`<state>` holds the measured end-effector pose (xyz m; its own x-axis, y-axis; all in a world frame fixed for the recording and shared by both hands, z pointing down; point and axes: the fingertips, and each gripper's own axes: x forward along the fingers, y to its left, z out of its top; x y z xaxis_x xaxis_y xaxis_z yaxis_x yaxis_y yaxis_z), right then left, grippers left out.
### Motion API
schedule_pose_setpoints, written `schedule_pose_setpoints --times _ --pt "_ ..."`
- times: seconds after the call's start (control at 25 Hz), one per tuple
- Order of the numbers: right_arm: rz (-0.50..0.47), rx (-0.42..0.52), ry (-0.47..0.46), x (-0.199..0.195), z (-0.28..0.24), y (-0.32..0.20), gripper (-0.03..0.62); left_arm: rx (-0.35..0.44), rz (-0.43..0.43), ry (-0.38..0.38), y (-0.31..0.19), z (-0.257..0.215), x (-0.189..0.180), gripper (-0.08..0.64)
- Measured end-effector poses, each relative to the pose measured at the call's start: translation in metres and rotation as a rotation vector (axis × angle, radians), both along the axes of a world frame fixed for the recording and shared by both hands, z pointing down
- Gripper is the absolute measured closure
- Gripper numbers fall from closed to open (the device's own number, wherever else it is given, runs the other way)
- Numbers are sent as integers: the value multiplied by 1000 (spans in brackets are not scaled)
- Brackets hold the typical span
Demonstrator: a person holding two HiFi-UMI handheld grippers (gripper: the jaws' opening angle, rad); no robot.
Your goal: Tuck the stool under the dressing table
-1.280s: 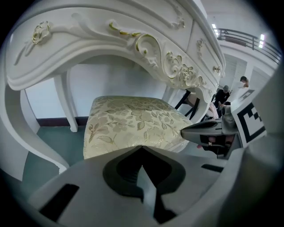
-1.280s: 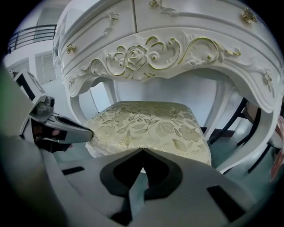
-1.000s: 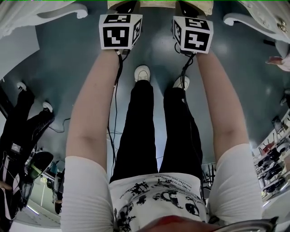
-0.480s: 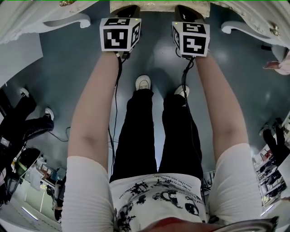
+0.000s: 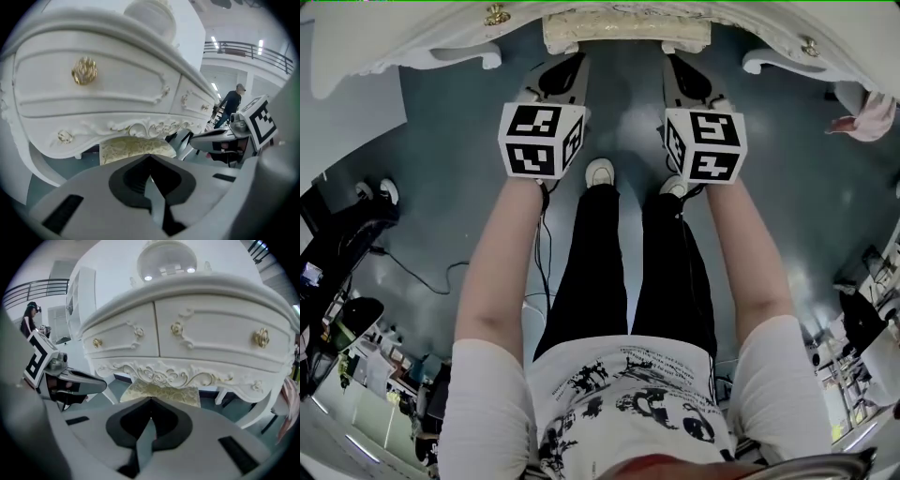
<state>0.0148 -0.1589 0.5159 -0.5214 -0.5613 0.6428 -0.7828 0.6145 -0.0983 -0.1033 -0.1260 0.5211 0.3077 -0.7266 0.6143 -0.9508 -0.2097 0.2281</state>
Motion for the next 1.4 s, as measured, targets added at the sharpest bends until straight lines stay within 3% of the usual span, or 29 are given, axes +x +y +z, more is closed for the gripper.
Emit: schedule_pose_setpoints --times 0.4,0.84,1.2,1.4 --pt "-19 98 -108 14 -175 51 575 195 -35 85 48 -194 1 540" --pt "-81 291 -188 20 -354 101 575 459 16 44 98 -404 12 540" --pt "-81 429 -249 23 -461 113 575 590 17 11 119 -500 2 540" --pt "-61 471 -272 32 -481 116 575 638 26 -2 119 -525 1 540"
